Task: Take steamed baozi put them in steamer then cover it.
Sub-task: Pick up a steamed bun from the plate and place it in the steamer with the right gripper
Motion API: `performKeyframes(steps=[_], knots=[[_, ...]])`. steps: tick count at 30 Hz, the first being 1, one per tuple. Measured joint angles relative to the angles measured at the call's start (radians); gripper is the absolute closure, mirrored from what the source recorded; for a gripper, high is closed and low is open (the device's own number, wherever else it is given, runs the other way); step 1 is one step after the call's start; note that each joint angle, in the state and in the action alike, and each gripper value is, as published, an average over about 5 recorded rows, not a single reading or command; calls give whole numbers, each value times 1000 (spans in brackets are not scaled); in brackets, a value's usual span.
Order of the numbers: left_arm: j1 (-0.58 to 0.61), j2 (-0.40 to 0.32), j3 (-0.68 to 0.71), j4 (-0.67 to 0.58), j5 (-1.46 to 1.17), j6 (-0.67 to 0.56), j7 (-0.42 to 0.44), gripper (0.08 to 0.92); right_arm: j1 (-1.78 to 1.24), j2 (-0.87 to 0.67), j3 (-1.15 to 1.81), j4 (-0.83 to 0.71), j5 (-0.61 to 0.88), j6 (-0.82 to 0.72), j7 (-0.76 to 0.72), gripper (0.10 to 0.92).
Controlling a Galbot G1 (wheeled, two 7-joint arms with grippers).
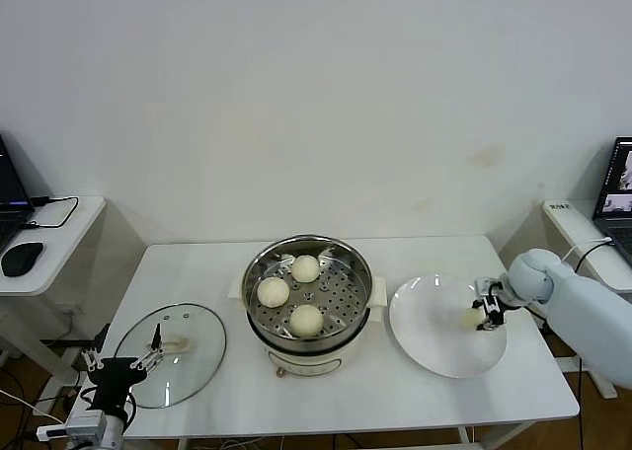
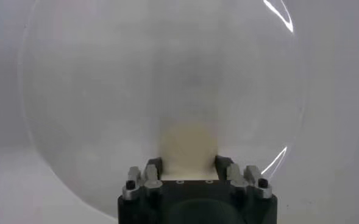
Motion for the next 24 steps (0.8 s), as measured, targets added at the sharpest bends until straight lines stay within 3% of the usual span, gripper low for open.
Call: performKeyframes(steps=[13, 24], knots=[[2, 1, 10, -23, 3, 5, 3, 177, 298, -63, -204, 155, 179, -87, -29, 499], [8, -8, 11, -40, 5, 4, 1, 177, 643, 18, -466, 322, 449, -231, 16, 492]])
